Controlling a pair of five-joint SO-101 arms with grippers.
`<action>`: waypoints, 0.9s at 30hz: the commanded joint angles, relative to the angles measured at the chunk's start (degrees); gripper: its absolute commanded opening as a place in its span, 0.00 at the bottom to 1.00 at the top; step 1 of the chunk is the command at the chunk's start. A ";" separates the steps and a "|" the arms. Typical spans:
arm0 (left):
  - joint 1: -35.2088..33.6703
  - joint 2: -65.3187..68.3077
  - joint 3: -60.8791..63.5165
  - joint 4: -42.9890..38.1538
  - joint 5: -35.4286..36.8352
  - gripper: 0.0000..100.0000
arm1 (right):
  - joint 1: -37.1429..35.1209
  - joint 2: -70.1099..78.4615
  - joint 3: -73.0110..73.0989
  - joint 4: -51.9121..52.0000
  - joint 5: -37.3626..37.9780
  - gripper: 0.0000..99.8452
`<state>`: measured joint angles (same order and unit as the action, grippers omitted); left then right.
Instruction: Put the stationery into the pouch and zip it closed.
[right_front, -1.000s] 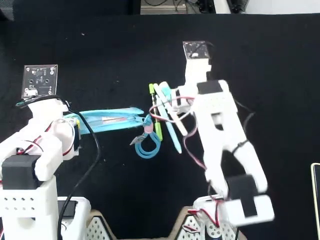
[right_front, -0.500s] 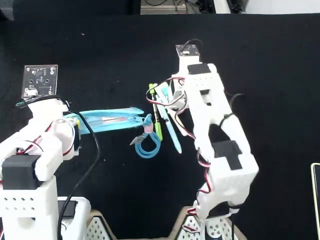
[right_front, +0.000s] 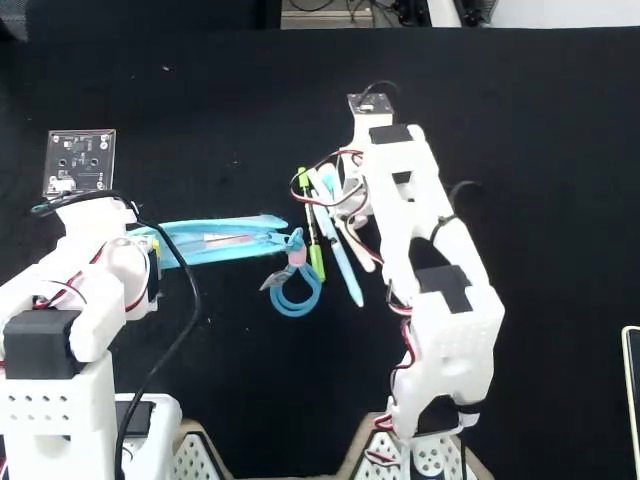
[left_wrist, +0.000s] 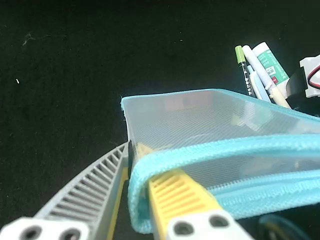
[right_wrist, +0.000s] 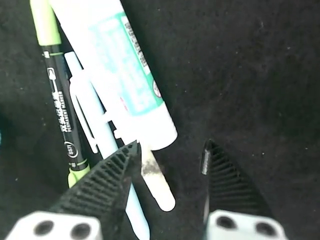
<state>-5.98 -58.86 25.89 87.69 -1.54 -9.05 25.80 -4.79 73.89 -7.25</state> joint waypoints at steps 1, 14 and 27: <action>0.13 0.62 0.04 -0.35 0.26 0.03 | -0.70 -0.48 -5.23 -0.09 3.96 0.20; 0.13 0.62 0.04 -0.26 0.26 0.03 | -1.76 9.01 -12.18 -8.53 17.58 0.20; 0.04 0.62 0.13 -0.26 0.26 0.03 | 8.00 10.59 -14.11 0.00 23.03 0.01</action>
<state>-5.98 -58.86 25.89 87.69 -1.54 -3.60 38.55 -16.92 69.93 15.08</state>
